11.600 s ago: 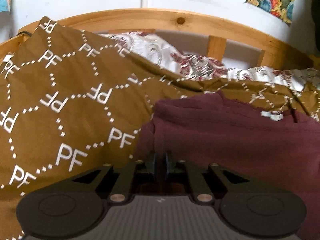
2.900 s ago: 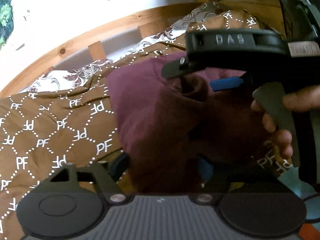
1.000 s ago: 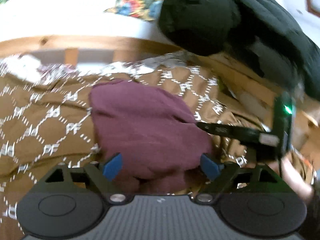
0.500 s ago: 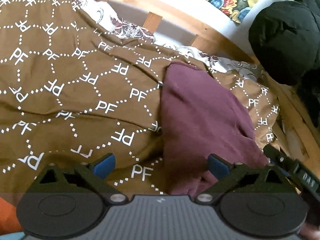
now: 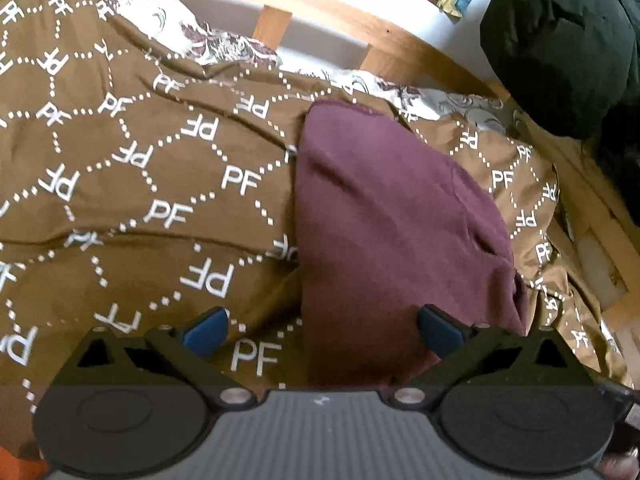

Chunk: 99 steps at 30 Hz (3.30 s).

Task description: Fold small clothes

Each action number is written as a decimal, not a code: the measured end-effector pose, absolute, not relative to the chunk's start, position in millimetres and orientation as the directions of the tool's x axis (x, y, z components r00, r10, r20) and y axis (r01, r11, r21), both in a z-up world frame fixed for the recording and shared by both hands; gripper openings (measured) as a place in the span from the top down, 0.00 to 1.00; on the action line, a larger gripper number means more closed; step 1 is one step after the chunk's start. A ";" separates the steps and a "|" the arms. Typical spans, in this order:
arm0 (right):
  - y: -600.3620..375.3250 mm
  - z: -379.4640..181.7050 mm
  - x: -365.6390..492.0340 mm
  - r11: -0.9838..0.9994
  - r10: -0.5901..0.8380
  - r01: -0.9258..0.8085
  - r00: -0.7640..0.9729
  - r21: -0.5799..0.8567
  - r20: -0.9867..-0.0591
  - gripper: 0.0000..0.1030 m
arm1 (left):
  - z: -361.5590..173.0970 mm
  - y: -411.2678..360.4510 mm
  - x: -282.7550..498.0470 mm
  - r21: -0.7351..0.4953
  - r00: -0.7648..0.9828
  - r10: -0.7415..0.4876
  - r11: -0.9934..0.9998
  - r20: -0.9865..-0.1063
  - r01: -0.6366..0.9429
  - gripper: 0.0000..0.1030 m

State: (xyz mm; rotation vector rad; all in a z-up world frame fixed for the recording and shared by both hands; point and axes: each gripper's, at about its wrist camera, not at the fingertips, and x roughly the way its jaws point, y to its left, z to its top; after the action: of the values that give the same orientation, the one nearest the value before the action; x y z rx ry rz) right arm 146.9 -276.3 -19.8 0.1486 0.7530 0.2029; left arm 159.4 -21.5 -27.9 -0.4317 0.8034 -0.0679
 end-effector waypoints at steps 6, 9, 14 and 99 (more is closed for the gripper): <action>-285.3 -27.7 151.6 0.957 0.271 -0.119 0.693 0.265 -0.668 0.01 | -48.6 -18.3 155.2 -0.427 0.669 -0.252 0.898 -0.699 -0.108 0.00; -291.4 -22.7 148.5 0.944 0.286 -0.104 0.735 0.315 -0.615 0.01 | -55.3 -21.4 155.1 -0.426 0.656 -0.262 0.899 -0.708 -0.100 0.00; -295.3 -18.5 143.8 0.948 0.230 -0.062 0.810 0.312 -0.539 0.01 | -59.5 -29.5 152.1 -0.398 0.661 -0.251 0.914 -0.707 -0.079 0.00; -296.5 -40.4 182.9 0.980 0.168 -0.118 0.919 0.158 -0.356 0.34 | -66.3 -18.4 147.8 -0.468 0.704 -0.299 0.882 -0.644 -0.054 0.00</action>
State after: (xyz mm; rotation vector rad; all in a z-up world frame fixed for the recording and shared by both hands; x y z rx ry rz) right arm 182.9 -296.5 -40.4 0.1348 0.3772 0.1470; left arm 147.8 -18.4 -66.3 -0.4833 0.7854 -0.1421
